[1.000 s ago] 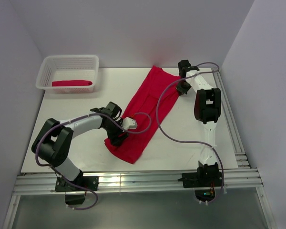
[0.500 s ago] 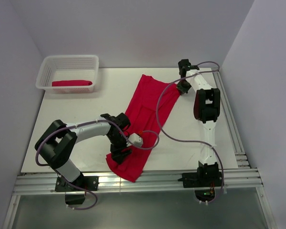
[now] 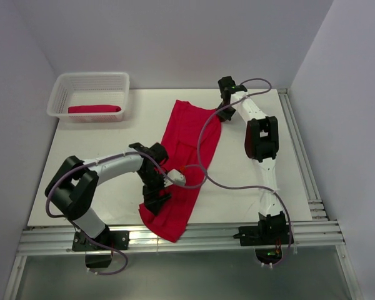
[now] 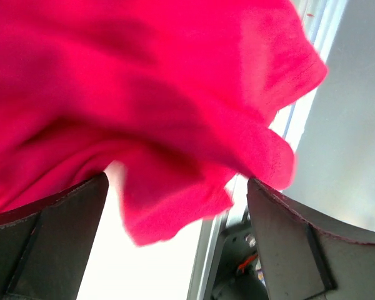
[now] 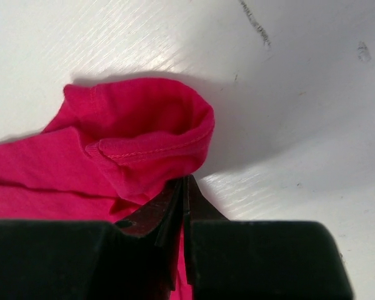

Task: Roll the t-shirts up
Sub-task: Fold the tshirt

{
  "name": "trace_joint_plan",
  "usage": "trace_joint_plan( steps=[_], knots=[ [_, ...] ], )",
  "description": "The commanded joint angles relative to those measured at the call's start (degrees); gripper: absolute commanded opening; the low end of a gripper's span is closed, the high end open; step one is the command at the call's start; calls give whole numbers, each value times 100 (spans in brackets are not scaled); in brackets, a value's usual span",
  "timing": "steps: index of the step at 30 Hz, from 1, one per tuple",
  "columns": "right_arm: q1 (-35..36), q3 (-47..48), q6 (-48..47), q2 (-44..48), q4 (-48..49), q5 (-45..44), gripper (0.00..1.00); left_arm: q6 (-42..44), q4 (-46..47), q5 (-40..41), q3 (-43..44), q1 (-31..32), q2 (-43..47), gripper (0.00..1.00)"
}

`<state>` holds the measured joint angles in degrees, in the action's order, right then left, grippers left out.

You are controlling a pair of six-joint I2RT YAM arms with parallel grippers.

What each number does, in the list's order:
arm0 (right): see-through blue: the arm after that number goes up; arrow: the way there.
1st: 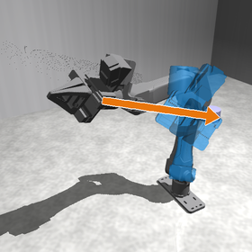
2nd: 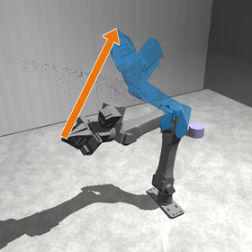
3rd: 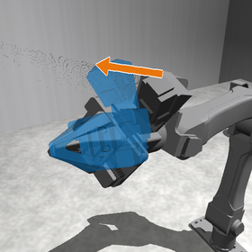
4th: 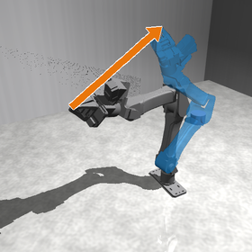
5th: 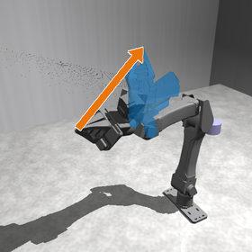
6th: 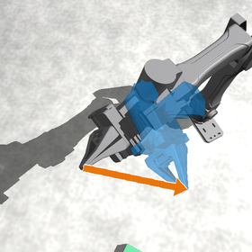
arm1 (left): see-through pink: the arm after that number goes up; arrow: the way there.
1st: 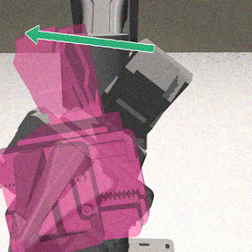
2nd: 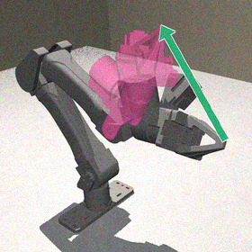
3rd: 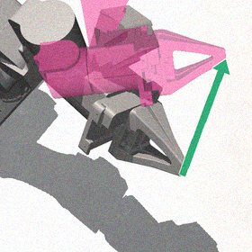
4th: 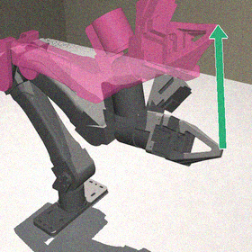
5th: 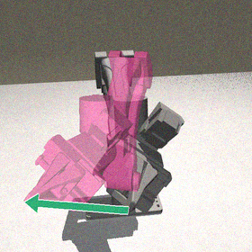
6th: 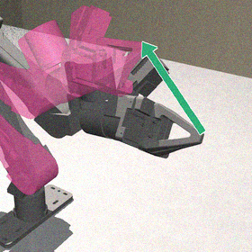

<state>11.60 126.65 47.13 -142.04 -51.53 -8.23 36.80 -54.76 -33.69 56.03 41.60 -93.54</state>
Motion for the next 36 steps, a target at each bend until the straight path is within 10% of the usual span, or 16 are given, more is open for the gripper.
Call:
trace_joint_plan(
  steps=[1, 10, 17, 25, 36],
  knots=[
    [-175, -7, -11, 237, 99, -153, 10, 554, -900, 3, 636, -861, 371, 100],
    [-351, -140, -362, 598, 283, 14, 18, 1533, -2180, 187, 970, -2058, 634, 100],
    [-351, -2106, -644, 2343, 1510, 357, 38, -258, -318, 232, 1989, -2297, 232, 100],
    [-167, -3759, -355, 3392, 2067, 709, 49, -1473, 737, -665, 4573, -2587, -2298, 99],
    [97, -4246, -29, 2884, 2551, 541, 49, -2914, 2547, -349, 5796, -2622, -4084, 100]
  ],
)
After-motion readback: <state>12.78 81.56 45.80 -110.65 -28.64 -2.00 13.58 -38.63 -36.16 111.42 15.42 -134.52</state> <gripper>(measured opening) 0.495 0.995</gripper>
